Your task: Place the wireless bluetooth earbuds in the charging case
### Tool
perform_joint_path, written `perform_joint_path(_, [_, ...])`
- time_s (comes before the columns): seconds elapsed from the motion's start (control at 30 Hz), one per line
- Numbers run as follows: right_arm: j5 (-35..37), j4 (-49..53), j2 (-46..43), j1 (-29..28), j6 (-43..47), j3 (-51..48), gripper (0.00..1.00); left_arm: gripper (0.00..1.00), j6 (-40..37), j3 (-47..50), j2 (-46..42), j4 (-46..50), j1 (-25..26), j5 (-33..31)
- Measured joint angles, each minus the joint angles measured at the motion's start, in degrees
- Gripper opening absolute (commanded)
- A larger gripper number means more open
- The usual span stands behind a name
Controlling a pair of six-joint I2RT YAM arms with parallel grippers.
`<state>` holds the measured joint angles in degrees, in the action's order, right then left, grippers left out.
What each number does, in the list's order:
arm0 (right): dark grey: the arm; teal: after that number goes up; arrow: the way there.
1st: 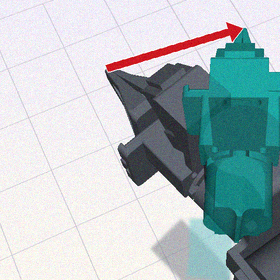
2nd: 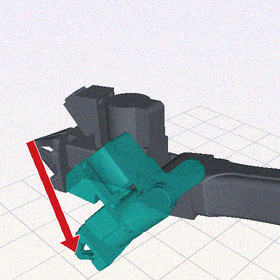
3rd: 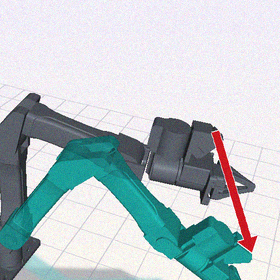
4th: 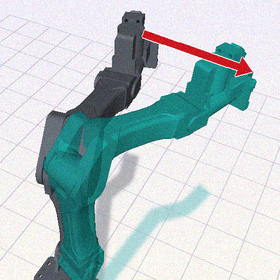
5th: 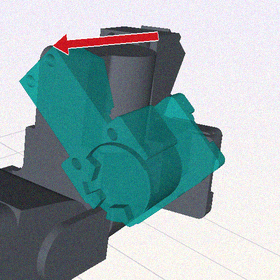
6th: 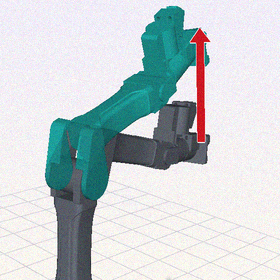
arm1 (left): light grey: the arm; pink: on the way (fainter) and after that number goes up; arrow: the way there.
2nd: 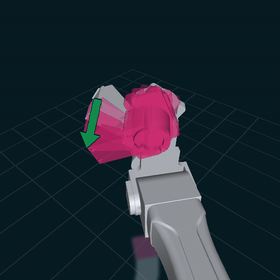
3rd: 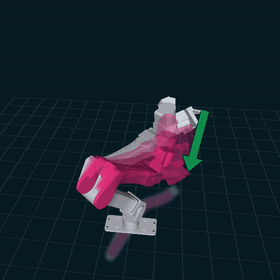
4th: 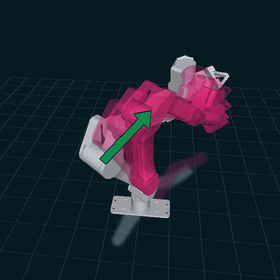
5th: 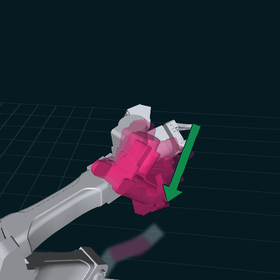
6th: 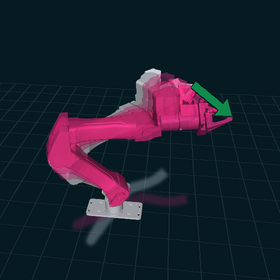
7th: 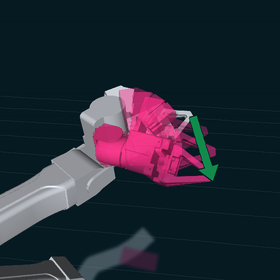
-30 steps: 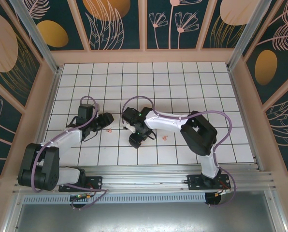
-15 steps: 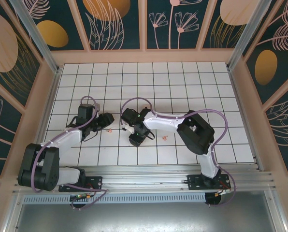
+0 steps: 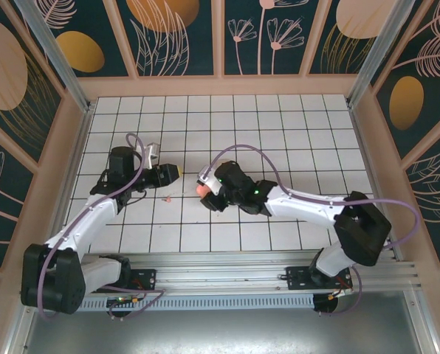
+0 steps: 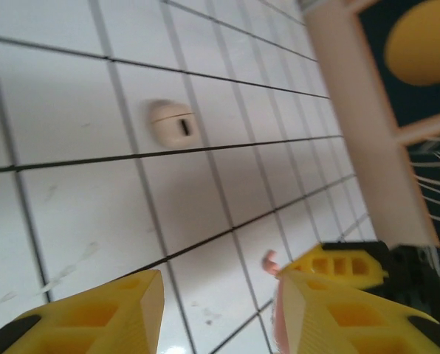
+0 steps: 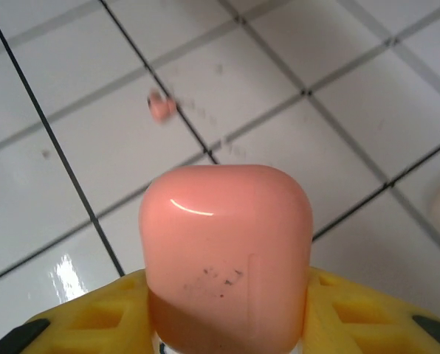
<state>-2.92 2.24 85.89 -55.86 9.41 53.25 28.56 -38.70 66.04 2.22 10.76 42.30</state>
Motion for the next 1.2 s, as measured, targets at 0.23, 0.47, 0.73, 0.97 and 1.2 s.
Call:
perform_joint_path(0.23, [0.13, -9.57, -2.29, -0.02, 6.34, -2.58, 0.37, 0.49, -4.63, -2.16, -2.29, 3.34, 0.55, 8.50])
perform_joint_path(0.47, [0.28, -11.06, -2.93, -0.42, 9.90, -2.56, 0.37, 0.48, -8.50, -4.96, 0.02, 8.52, 4.11, 9.97])
perform_joint_path(0.73, [1.05, -10.88, -2.93, -1.86, 12.07, -2.36, 0.37, 0.40, -10.51, -7.45, 4.31, 11.34, 8.17, 9.70])
perform_joint_path(0.97, [1.95, -10.43, -2.93, -2.01, 13.07, -1.55, 0.38, 0.18, -11.91, -8.79, 5.49, 13.05, 8.92, 8.90])
perform_joint_path(1.2, [0.85, -10.12, -4.39, -1.51, 12.74, -1.81, 0.71, 0.08, -15.13, -8.52, 5.46, 12.66, 9.25, 7.30])
